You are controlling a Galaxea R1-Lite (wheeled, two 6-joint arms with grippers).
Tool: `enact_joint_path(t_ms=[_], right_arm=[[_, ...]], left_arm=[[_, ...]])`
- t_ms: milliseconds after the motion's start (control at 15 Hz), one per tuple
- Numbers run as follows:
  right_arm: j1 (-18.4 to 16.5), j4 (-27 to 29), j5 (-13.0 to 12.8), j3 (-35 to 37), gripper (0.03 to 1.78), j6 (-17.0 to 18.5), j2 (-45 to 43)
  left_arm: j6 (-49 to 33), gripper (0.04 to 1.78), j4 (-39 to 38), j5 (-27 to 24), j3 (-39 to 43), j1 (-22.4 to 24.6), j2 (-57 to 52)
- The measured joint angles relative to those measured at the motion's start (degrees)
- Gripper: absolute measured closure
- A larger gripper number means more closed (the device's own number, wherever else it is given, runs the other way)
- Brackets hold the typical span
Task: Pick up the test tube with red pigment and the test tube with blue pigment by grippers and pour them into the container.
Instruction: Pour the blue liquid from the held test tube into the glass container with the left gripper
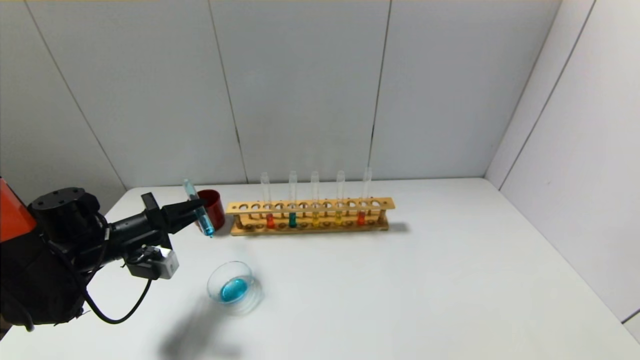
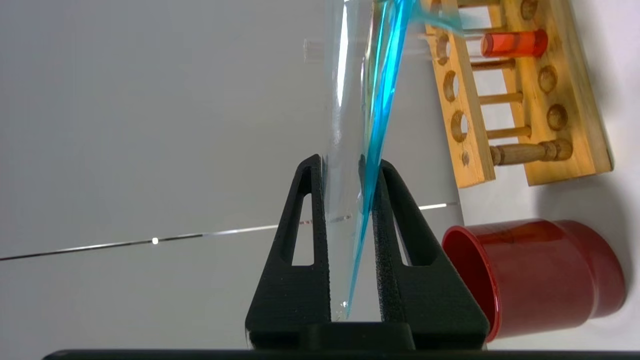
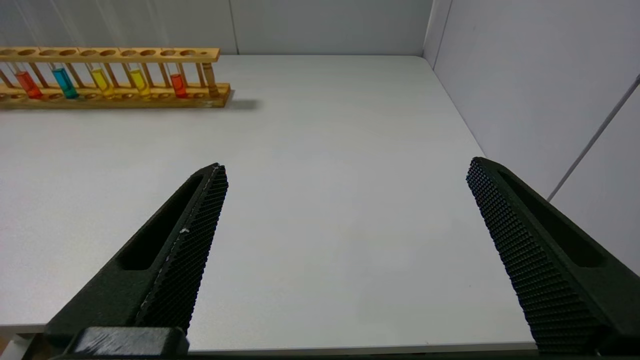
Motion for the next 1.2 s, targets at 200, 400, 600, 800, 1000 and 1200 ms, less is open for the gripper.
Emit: enact_joint_path(t_ms=[200,400,600,800,1000,1200], right_arm=[[0.0,0.0,0.0,0.0,0.06,0.0,0.0],[0.0,0.0,0.0,0.0,0.06,0.0,0.0],[0.0,0.0,0.0,0.0,0.06,0.0,0.0],[0.0,0.0,0.0,0.0,0.06,0.0,0.0],[0.0,0.0,0.0,0.0,0.06,0.0,0.0],[0.0,0.0,0.0,0.0,0.06,0.0,0.0]], left_arm=[[0.4,1.52,0.0,-0.2,-0.3,0.0,0.0],[0.5,1.52,0.0,-0.3,-0.4,0.0,0.1],[0.8,1.52,0.0,-0.2,-0.4,0.0,0.2],[0.8,1.52,0.0,-0.3,-0.4,0.0,0.2],[1.3,1.52,0.0,-0.3,-0.5,0.0,0.4],[1.5,1.52,0.0,-0.6,-1.0,0.0,0.8]])
